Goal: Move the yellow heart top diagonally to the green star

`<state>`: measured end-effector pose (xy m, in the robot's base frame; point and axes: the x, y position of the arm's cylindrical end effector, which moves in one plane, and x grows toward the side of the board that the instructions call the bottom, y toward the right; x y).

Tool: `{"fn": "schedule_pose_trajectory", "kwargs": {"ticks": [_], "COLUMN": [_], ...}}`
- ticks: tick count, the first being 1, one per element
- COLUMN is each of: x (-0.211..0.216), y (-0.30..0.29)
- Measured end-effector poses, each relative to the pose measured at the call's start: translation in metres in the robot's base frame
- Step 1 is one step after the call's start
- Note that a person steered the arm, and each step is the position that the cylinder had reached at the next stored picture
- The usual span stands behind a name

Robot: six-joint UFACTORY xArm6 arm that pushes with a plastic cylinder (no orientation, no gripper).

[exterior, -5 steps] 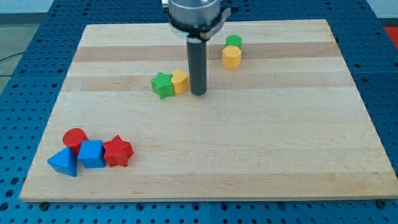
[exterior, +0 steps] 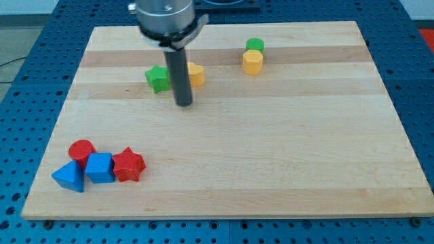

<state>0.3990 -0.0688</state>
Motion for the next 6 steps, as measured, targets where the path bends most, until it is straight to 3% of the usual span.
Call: {"fn": "schedule_pose_trajectory", "kwargs": {"ticks": [1, 2, 4, 6], "x": [-0.047, -0.056, -0.018, -0.077], "y": [-0.001, -0.008, 0.017, 0.018]}}
